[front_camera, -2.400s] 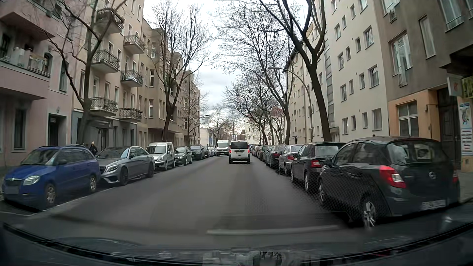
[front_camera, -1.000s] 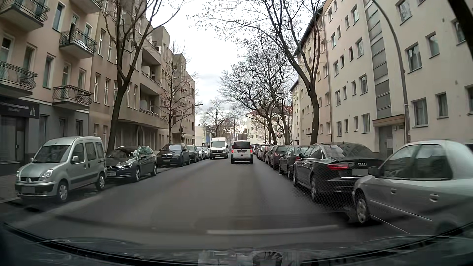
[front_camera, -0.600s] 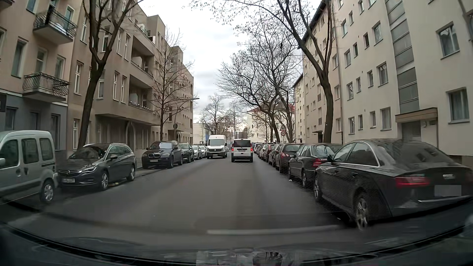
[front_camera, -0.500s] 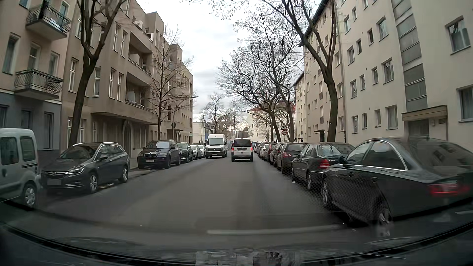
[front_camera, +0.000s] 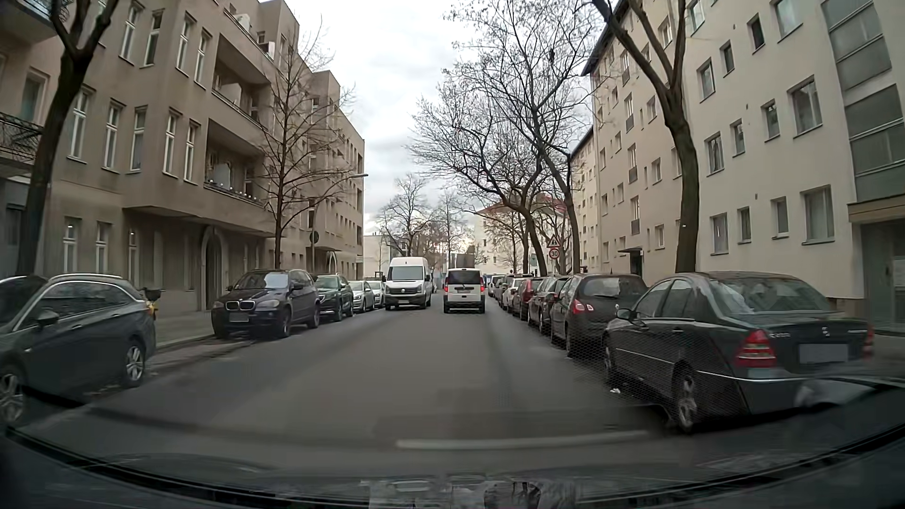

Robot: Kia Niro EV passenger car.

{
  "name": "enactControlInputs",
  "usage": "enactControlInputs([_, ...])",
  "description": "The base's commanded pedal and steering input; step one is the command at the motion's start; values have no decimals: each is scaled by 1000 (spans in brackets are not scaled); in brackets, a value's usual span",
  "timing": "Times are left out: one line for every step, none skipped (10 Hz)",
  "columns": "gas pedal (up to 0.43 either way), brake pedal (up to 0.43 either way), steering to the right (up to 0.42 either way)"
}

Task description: Follow the waypoints while adhering to traffic rules and regulations

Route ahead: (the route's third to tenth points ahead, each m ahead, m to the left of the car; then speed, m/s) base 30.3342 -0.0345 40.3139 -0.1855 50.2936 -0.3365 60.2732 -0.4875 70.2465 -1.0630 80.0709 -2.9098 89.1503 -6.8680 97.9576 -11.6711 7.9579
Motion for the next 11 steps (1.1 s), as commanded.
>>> enactControlInputs([0, 12, -3])
enactControlInputs([0, 12, -3])
enactControlInputs([0, 12, -3])
enactControlInputs([0, 12, -2])
enactControlInputs([0, 12, -2])
enactControlInputs([0, 12, -2])
enactControlInputs([0, 12, -2])
enactControlInputs([0, 12, -1])
enactControlInputs([0, 12, -1])
enactControlInputs([0, 12, -1])
enactControlInputs([0, 12, -2])
